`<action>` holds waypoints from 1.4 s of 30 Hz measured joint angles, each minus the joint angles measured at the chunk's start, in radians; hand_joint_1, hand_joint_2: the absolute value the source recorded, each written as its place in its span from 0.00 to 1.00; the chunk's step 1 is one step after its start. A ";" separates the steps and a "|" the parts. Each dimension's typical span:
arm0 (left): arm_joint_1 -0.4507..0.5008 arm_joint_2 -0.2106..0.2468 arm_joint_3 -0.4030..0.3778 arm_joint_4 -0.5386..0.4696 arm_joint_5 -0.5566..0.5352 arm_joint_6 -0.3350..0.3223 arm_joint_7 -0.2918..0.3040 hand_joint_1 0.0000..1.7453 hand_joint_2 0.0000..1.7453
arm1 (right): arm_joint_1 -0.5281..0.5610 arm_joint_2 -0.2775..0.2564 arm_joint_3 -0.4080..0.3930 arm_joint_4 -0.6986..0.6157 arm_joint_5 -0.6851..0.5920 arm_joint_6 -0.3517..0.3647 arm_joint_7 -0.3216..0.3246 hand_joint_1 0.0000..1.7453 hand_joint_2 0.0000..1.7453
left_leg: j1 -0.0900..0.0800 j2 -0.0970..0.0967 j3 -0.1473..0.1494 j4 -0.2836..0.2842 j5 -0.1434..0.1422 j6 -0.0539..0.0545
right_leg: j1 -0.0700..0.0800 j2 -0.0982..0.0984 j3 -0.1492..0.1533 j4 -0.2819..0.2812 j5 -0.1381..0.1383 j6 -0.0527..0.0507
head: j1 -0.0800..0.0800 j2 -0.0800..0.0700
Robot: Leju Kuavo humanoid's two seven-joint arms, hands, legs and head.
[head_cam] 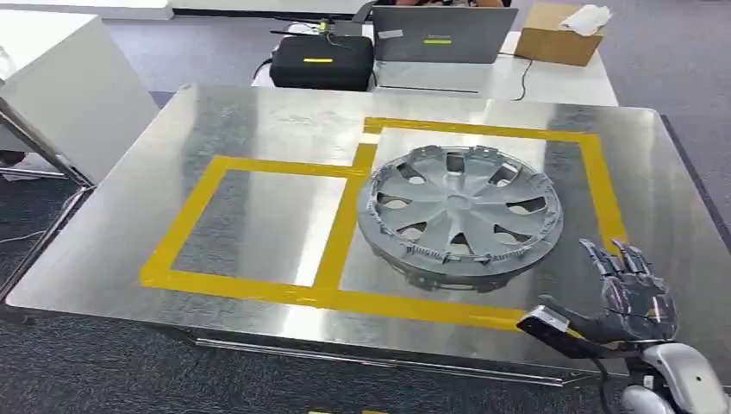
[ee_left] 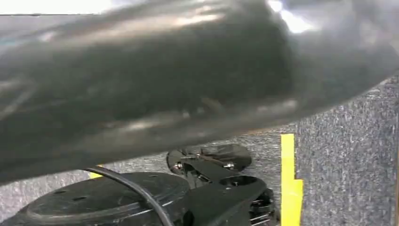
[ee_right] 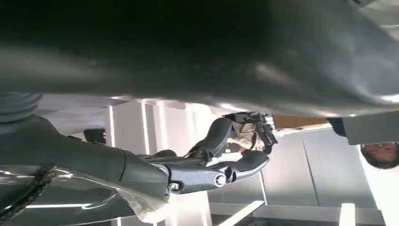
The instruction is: Take the parts from the cabinet and place them on the table.
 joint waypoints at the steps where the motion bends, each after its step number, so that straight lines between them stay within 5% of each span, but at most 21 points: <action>1: 0.000 -0.001 0.003 0.000 0.000 0.000 0.000 0.00 0.00 | 0.015 0.000 -0.011 -0.009 -0.003 0.000 -0.004 0.00 0.00 | 0.000 0.001 0.000 0.000 -0.001 0.000 | 0.000 0.000 0.000 0.000 0.000 0.000 | 0.000 0.000; 5: -0.001 -0.005 0.017 0.000 0.006 -0.003 -0.010 0.00 0.00 | 0.048 0.004 -0.043 -0.038 -0.047 -0.005 -0.038 0.00 0.00 | 0.000 0.001 0.002 0.000 -0.001 0.000 | 0.000 0.000 0.001 0.000 0.000 0.001 | 0.000 0.000; 8: 0.001 -0.010 0.046 0.000 0.029 -0.014 -0.038 0.00 0.00 | 0.069 0.059 -0.085 -0.055 -0.213 -0.032 -0.157 0.00 0.00 | -0.001 0.001 0.002 0.003 -0.002 0.001 | -0.004 0.000 0.003 -0.003 0.002 0.003 | -0.001 0.000; 10: 0.003 -0.010 0.071 0.000 0.048 -0.030 -0.057 0.00 0.00 | 0.067 0.112 -0.099 -0.055 -0.306 -0.050 -0.218 0.00 0.00 | -0.006 0.002 0.009 -0.014 0.012 0.024 | -0.005 0.000 0.013 -0.023 0.018 0.020 | -0.003 0.000; 11: 0.002 -0.013 0.082 0.000 0.055 -0.039 -0.065 0.00 0.00 | 0.063 0.145 -0.102 -0.050 -0.346 -0.066 -0.245 0.00 0.00 | 0.011 0.004 0.031 -0.055 0.035 0.028 | -0.003 0.002 0.009 -0.026 0.010 0.019 | 0.000 0.000; 13: 0.003 -0.011 0.106 -0.003 0.058 -0.051 -0.071 0.00 0.00 | 0.040 0.214 -0.102 -0.011 -0.422 -0.120 -0.294 0.00 0.00 | 0.010 0.010 0.040 -0.075 0.051 0.039 | 0.000 0.010 -0.018 0.043 -0.045 0.016 | 0.002 0.000; 16: 0.007 -0.008 0.135 -0.005 0.039 -0.061 -0.064 0.00 0.00 | 0.017 0.303 -0.113 0.089 -0.497 -0.203 -0.327 0.00 0.00 | 0.012 0.010 0.032 -0.066 0.049 0.034 | -0.013 0.009 -0.104 0.244 -0.121 0.029 | 0.001 0.000; 18: 0.012 -0.006 0.153 -0.006 0.026 -0.062 -0.062 0.00 0.00 | 0.013 0.352 -0.136 0.140 -0.537 -0.236 -0.364 0.00 0.00 | 0.018 0.008 0.027 -0.054 0.043 0.022 | -0.021 0.008 -0.078 0.196 -0.076 0.038 | 0.001 0.000; 20: 0.013 -0.005 0.169 -0.008 0.009 -0.063 -0.062 0.00 0.00 | 0.009 0.393 -0.173 0.179 -0.596 -0.237 -0.415 0.00 0.00 | 0.030 0.006 0.016 -0.019 0.026 -0.002 | -0.032 0.001 0.012 0.031 -0.002 0.055 | 0.002 0.000; 21: 0.013 0.004 0.179 -0.012 0.000 -0.063 -0.062 0.00 0.00 | 0.001 0.416 -0.197 0.208 -0.625 -0.232 -0.437 0.00 0.00 | 0.028 0.005 0.005 -0.002 0.017 -0.015 | -0.026 0.001 0.016 0.022 -0.045 0.060 | 0.006 0.000; 23: 0.013 0.005 0.192 -0.015 -0.018 -0.062 -0.064 0.00 0.00 | -0.004 0.454 -0.244 0.255 -0.666 -0.212 -0.470 0.00 0.00 | 0.022 0.003 -0.010 0.024 0.008 -0.024 | -0.027 0.010 0.017 0.031 -0.035 0.028 | 0.005 0.000; 25: 0.012 0.005 0.195 -0.015 -0.021 -0.062 -0.065 0.00 0.00 | -0.004 0.462 -0.259 0.267 -0.676 -0.206 -0.482 0.00 0.00 | 0.022 0.003 -0.011 0.025 0.008 -0.025 | -0.026 0.009 0.014 0.034 -0.034 0.025 | 0.001 0.000; 27: 0.015 0.010 0.215 -0.017 -0.045 -0.069 -0.066 0.00 0.00 | -0.028 0.494 -0.340 0.356 -0.721 -0.156 -0.540 0.00 0.00 | 0.030 0.000 -0.013 0.028 0.002 -0.037 | -0.025 0.013 0.003 0.037 -0.025 0.006 | 0.001 0.000; 29: 0.016 0.009 0.226 -0.018 -0.071 -0.067 -0.067 0.00 0.00 | -0.062 0.507 -0.393 0.412 -0.762 -0.107 -0.581 0.00 0.00 | 0.031 -0.016 -0.037 0.102 -0.070 -0.044 | -0.022 0.018 -0.002 0.035 -0.016 -0.007 | -0.002 0.000; 32: 0.016 0.004 0.238 -0.018 -0.108 -0.049 -0.069 0.00 0.00 | -0.126 0.518 -0.485 0.506 -0.790 -0.057 -0.633 0.00 0.00 | 0.032 -0.020 -0.094 0.308 -0.181 -0.041 | -0.010 0.020 -0.026 0.031 -0.001 -0.017 | -0.010 0.000; 34: 0.016 -0.003 0.244 -0.019 -0.134 -0.035 -0.070 0.00 0.00 | -0.167 0.517 -0.559 0.574 -0.771 -0.061 -0.645 0.00 0.00 | 0.032 -0.021 -0.051 0.279 -0.165 -0.035 | -0.007 0.018 -0.032 0.031 0.011 -0.013 | -0.010 0.000; 36: 0.013 -0.012 0.249 -0.019 -0.153 -0.026 -0.071 0.00 0.00 | -0.204 0.512 -0.637 0.641 -0.762 -0.066 -0.645 0.00 0.00 | 0.042 -0.025 0.066 0.117 -0.106 -0.036 | -0.010 0.012 -0.039 0.031 0.026 0.001 | -0.010 0.000; 37: 0.006 -0.019 0.250 -0.020 -0.162 -0.022 -0.071 0.00 0.00 | -0.220 0.501 -0.677 0.675 -0.761 -0.076 -0.645 0.00 0.00 | 0.059 -0.050 0.124 0.035 -0.098 -0.050 | -0.001 0.009 -0.035 0.035 0.036 0.014 | -0.011 0.000; 38: -0.004 -0.036 0.250 -0.021 -0.170 -0.019 -0.071 0.00 0.00 | -0.224 0.484 -0.716 0.700 -0.763 -0.084 -0.632 0.00 0.00 | 0.053 -0.055 0.113 0.021 -0.102 -0.051 | 0.010 0.001 -0.057 0.036 0.037 0.023 | -0.017 0.000; 39: -0.006 -0.042 0.250 -0.026 -0.173 -0.016 -0.074 0.00 0.00 | -0.225 0.481 -0.751 0.732 -0.761 -0.086 -0.629 0.00 0.00 | 0.055 -0.054 0.102 0.022 -0.083 -0.036 | 0.005 -0.003 -0.057 0.026 0.048 0.026 | 0.010 0.000; 42: 0.003 -0.044 0.255 -0.027 -0.176 -0.012 -0.074 0.00 0.00 | -0.182 0.473 -0.819 0.814 -0.764 -0.084 -0.618 0.00 0.00 | 0.041 -0.042 0.078 0.020 -0.050 -0.006 | -0.009 0.007 -0.057 -0.011 0.103 0.043 | 0.024 0.000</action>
